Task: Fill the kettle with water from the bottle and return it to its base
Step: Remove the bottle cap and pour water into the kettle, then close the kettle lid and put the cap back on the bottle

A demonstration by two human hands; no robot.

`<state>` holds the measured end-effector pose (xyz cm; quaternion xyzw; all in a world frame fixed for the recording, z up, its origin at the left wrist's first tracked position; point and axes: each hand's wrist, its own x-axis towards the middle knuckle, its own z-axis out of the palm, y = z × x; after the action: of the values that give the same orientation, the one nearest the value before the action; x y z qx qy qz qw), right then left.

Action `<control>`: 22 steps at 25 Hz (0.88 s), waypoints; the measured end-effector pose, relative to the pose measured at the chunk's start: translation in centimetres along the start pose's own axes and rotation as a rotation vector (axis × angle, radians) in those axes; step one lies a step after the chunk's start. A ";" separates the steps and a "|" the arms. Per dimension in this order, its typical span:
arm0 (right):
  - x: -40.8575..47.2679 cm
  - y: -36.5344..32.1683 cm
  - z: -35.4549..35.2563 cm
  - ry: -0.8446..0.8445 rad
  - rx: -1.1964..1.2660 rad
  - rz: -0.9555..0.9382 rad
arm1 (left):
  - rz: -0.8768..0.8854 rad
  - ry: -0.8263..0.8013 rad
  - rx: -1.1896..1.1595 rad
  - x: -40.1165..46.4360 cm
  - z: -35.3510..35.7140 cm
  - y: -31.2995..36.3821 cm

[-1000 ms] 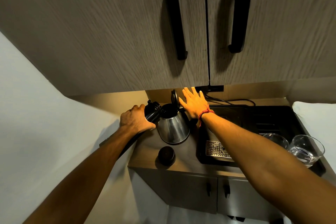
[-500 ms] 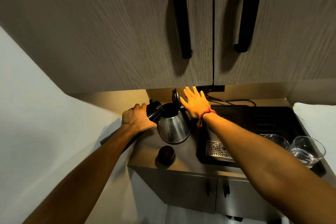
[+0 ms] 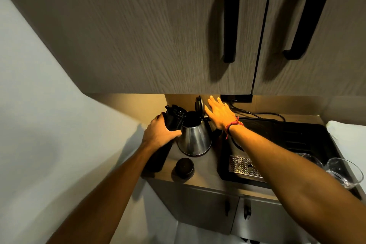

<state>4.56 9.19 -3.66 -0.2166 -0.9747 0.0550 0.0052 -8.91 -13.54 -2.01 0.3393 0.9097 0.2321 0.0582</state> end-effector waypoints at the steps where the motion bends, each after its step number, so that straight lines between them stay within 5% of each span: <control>1: 0.1 -0.1 -0.1 -0.003 0.050 0.029 | -0.027 0.010 -0.071 -0.1 0.2 -0.6; 8: 0.0 -0.7 -0.6 -0.044 -0.020 -0.006 | -0.169 0.221 -0.463 -0.9 1.8 -5.0; 15: 1.0 -3.8 -1.1 -0.042 0.174 0.039 | -0.128 0.203 -0.570 -0.5 0.4 -5.8; 19: 1.1 -5.2 -0.1 -0.039 0.097 0.075 | -0.033 0.426 -0.319 -0.6 -1.2 -3.9; 22: 1.1 -5.0 0.4 0.003 0.118 0.053 | 0.270 0.516 0.030 -0.9 -1.7 -1.3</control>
<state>1.39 5.12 -3.57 -0.2419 -0.9636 0.1121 0.0178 -9.42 -15.59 -1.15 0.3878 0.8446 0.3028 -0.2114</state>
